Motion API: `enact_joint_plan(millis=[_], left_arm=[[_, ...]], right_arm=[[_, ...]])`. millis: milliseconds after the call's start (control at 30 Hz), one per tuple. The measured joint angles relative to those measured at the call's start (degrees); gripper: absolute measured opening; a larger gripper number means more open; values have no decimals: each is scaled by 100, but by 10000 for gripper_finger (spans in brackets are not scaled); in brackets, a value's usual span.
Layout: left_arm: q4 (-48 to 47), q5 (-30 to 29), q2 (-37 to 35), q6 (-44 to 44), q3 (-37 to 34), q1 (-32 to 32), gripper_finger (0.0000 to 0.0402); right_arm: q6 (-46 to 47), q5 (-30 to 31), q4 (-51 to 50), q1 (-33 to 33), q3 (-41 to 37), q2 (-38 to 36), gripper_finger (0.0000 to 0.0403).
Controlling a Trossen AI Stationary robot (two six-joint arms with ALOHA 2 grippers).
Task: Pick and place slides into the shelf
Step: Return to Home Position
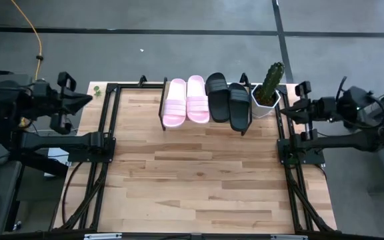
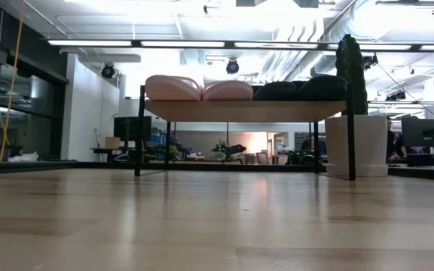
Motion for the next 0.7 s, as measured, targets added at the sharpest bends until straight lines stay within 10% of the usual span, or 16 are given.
enact_joint_plan(millis=[700], left_arm=[[1665, 561, -1088, -452, -2398, 0, 0]], right_arm=[[649, 100, 1631, 2, -2759, -2355, 0]])
